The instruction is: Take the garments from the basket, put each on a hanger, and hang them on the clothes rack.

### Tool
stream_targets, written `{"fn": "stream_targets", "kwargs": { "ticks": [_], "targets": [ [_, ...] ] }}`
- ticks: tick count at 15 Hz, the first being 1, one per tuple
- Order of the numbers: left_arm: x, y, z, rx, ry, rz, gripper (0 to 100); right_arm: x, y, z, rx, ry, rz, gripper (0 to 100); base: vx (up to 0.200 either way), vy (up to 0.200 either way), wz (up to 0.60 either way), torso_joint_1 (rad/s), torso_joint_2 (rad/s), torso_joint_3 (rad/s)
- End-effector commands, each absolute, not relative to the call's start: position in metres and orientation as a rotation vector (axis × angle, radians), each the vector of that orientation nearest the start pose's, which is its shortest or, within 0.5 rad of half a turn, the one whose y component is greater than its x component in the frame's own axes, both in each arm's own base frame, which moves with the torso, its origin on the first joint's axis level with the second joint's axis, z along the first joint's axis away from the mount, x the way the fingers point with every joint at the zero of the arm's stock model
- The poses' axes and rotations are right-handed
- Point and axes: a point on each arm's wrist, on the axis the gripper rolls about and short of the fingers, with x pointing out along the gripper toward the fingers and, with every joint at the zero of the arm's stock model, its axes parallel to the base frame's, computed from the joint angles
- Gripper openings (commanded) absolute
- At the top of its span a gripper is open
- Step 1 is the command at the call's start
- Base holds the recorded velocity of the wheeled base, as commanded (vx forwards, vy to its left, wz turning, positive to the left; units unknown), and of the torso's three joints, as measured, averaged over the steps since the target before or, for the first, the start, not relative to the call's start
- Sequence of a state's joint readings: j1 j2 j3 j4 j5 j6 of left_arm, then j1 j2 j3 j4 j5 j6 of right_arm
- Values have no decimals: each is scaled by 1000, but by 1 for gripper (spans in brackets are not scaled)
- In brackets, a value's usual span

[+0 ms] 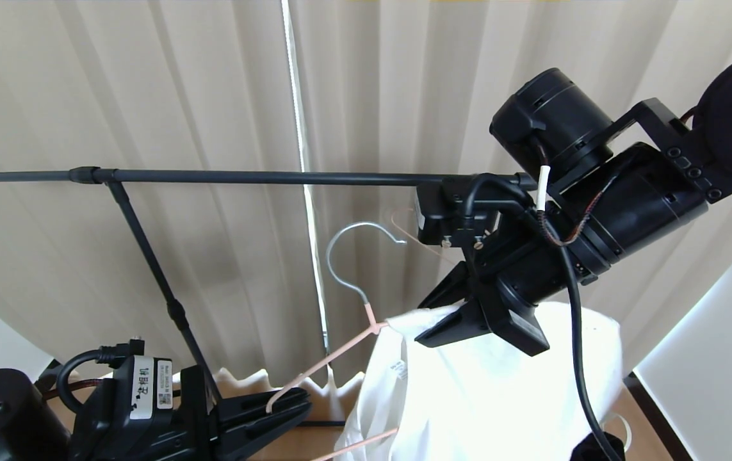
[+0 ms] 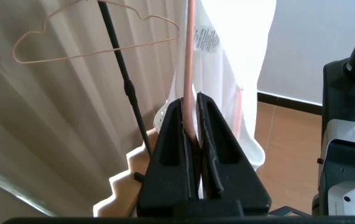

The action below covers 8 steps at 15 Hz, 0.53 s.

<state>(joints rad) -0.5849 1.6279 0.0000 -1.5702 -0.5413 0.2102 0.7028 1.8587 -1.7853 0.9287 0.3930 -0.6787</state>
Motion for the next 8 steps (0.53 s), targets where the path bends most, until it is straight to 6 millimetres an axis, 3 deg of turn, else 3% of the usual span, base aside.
{"fn": "stream_targets", "kwargs": {
  "ticks": [1,8],
  "targets": [
    [146,-110,114,189,-54,-1127,0,236,212,266,-718,661,1324,0,0,0,0,0,0,0],
    [146,-110,115,189,-57,-1126,0,229,211,268,-720,659,1334,0,0,0,0,0,0,0]
  ]
}}
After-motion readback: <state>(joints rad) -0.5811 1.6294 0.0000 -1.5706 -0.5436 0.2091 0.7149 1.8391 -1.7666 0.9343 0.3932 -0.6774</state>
